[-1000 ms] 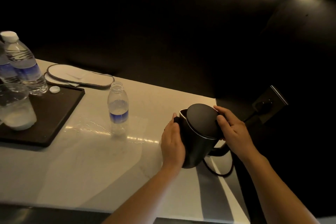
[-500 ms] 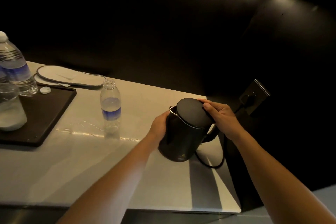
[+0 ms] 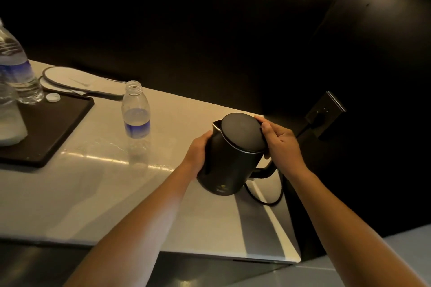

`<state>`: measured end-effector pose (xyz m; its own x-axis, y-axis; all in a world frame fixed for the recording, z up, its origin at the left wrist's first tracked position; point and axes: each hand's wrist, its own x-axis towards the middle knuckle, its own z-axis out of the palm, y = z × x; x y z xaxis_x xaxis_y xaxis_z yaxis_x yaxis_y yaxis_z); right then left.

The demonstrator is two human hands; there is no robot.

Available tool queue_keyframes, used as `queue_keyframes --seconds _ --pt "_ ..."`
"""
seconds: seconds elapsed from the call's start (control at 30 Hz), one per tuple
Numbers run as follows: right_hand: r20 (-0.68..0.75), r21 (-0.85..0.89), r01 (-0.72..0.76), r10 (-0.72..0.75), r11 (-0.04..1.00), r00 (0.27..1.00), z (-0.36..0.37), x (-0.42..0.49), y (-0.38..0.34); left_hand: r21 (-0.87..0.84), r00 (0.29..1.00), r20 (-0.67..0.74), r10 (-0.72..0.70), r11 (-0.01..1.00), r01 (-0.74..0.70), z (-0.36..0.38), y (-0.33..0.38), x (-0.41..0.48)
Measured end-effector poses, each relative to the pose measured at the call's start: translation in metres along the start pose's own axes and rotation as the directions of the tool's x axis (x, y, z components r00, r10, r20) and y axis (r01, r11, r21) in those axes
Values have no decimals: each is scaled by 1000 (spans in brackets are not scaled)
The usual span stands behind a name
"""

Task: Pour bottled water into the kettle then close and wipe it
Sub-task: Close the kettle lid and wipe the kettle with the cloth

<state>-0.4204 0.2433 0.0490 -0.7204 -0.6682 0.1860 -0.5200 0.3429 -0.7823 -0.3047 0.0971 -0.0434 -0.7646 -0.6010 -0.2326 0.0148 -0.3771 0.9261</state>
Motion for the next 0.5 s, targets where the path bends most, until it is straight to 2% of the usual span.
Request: queue_keyframes --seconds 0.1,0.2,0.4,0.5 --pt "-91 -62 -10 4 998 996 8 -6 5 -45 991 -82 106 993 -110 2 -20 -6" --pt "-151 -147 -37 15 988 988 16 -13 6 -52 959 -231 165 982 -182 10 -40 -12" --pt "-145 -198 -35 6 980 989 25 -37 -2 -21 862 -444 246 958 -284 30 -65 -26" --pt "-117 -196 -10 -13 981 993 27 -48 -10 9 779 -572 257 952 -307 46 -70 -35"
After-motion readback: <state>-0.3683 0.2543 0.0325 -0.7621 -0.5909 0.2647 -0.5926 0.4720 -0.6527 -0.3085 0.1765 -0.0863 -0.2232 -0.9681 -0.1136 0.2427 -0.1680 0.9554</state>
